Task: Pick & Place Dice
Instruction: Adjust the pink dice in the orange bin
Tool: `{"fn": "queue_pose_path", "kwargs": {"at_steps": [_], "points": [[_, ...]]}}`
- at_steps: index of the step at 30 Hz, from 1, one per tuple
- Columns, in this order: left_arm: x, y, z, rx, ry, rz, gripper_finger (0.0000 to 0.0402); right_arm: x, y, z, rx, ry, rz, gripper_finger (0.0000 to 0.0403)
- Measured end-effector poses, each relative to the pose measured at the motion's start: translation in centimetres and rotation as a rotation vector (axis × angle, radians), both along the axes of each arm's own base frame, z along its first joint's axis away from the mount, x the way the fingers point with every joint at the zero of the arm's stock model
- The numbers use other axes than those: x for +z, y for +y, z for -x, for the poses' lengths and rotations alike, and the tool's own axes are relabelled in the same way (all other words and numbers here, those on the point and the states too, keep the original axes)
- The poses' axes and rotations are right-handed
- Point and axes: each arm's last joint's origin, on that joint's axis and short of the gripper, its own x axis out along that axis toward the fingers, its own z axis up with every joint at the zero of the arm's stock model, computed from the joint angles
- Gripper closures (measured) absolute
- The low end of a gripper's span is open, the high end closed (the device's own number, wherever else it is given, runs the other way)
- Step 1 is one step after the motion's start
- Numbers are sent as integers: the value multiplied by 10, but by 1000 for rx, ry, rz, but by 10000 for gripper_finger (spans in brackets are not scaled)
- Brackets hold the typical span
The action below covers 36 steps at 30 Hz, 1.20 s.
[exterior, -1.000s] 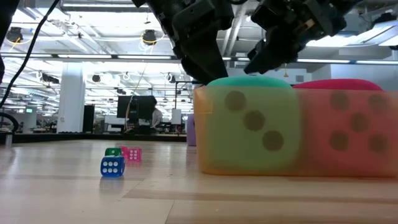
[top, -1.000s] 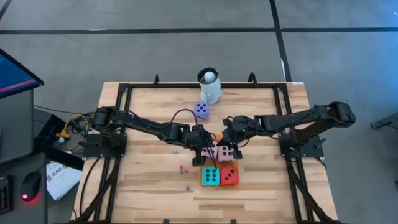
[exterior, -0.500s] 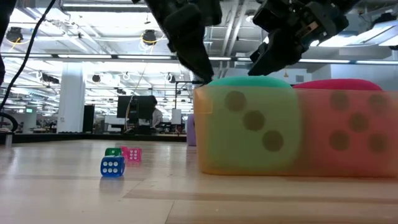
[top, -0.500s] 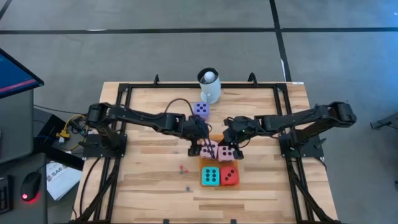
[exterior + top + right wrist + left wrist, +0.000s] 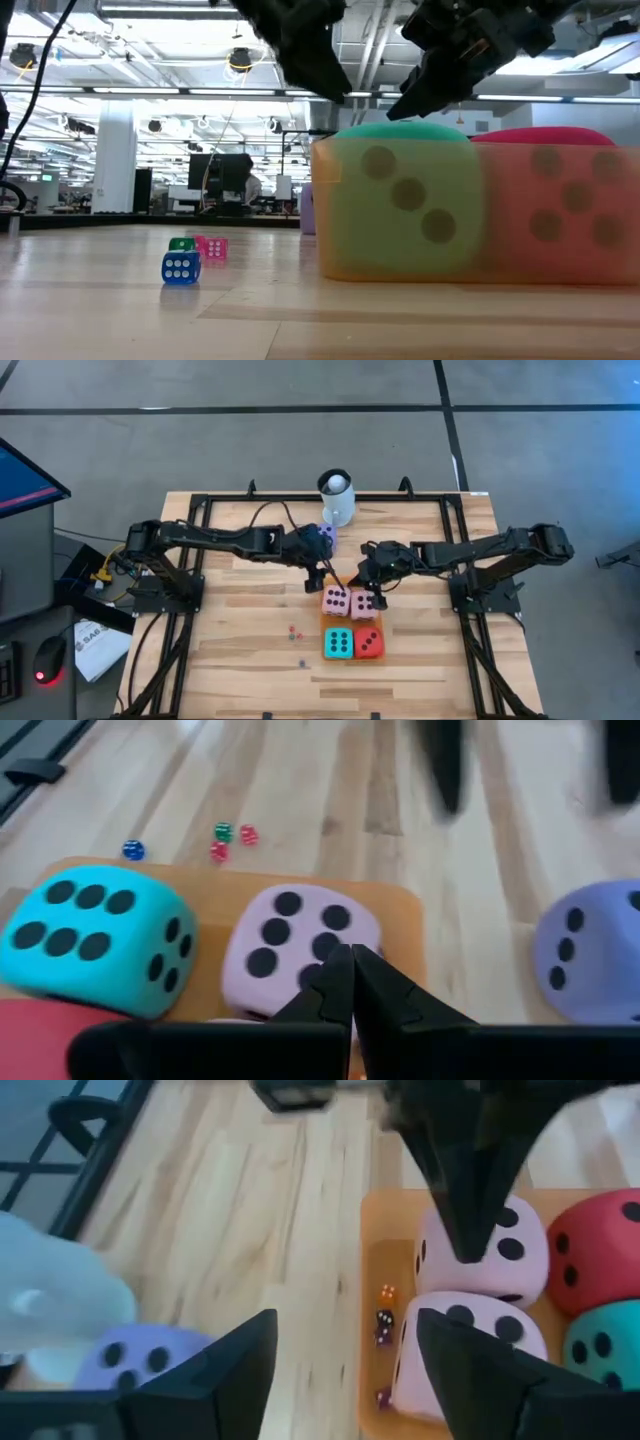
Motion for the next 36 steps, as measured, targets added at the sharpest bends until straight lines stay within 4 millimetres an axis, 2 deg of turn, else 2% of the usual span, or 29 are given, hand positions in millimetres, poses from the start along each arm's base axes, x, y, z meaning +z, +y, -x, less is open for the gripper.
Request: {"fn": "queue_pose_path", "kwargs": {"at_steps": [4,6,12,18,22,26,30,36], "points": [[-28,-1,2,-3,-71,1,203,0,-8,0,-30,1,2,403],[-38,1,8,21,-74,22,218,0,-12,0,-45,0,2,403],[-51,4,31,89,-215,91,259,-2,-23,-1,-86,-3,2,403],[-66,2,63,123,-366,147,292,-10,-29,-10,-102,-15,2,403],[-78,0,82,142,-391,189,308,-22,-26,-20,-91,-15,2,403],[-95,0,92,194,-350,213,324,-33,-23,-27,-107,32,-38,403],[-104,0,94,217,-338,233,349,-37,-24,-38,-126,64,-64,403],[-118,-2,84,206,-335,234,395,-43,-24,-52,-130,181,-75,403]]}}
